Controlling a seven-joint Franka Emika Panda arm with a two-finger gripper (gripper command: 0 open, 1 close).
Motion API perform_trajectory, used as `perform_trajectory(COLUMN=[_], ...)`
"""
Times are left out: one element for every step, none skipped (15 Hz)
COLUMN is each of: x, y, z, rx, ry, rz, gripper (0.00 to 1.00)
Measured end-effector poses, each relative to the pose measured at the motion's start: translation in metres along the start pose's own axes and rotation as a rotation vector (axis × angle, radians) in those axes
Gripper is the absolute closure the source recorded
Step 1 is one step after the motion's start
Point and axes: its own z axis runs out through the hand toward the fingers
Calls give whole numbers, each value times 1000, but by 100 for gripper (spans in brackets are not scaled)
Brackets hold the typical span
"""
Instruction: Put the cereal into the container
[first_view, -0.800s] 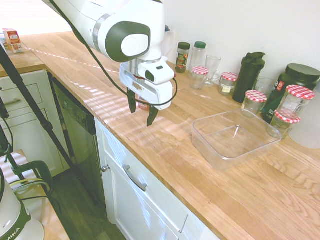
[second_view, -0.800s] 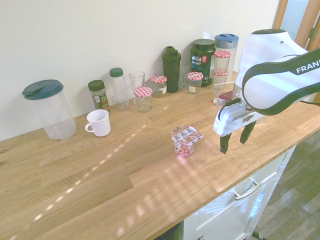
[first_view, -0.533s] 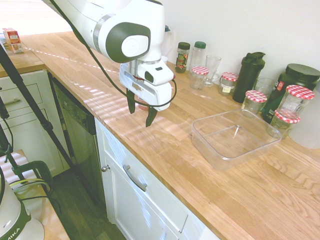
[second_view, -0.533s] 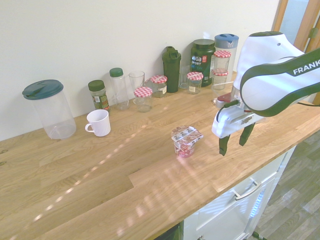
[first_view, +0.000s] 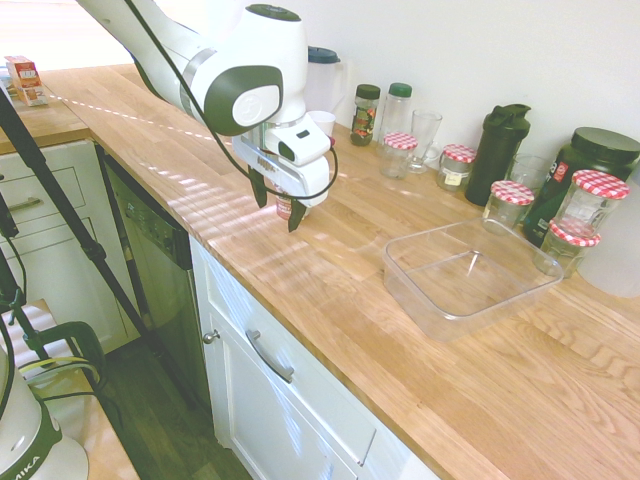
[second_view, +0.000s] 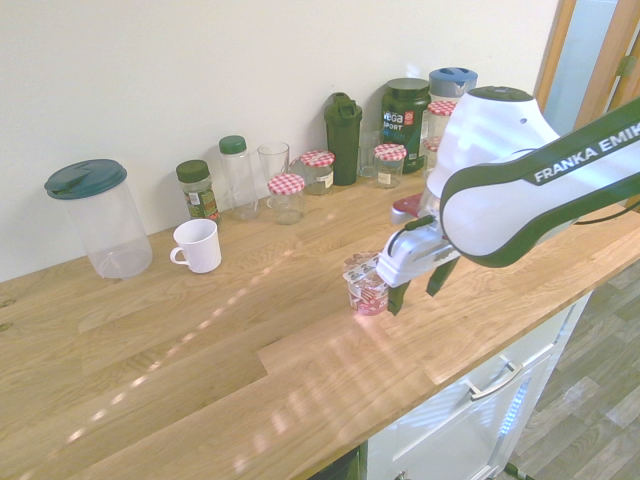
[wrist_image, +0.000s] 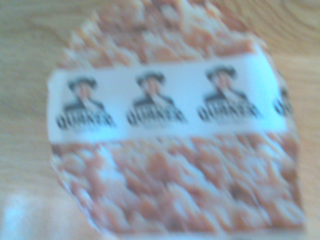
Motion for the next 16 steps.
perform_trajectory(x=[2,5,9,13,16,19,22,26,29,30,31,32,32,33,33,33], y=[-12,-23,-33,-40,-45,-50,-54,-57,-60,-63,-65,-65,-66,-65,-65,-65], z=[2,3,3,4,7,10,15,21,25,28,28,27,27,26,26,26], rx=[20,33,46,52,53,56,58,60,64,69,74,78,80,80,79,80], ry=[8,14,21,28,33,36,38,40,42,43,47,52,54,55,55,55], rz=[-10,-21,-28,-38,-48,-53,-57,-61,-65,-75,-86,-95,-99,-101,-101,-102], gripper=[0,0,0,0,0,0,0,0,0,0,100,100,100,100,100,100])
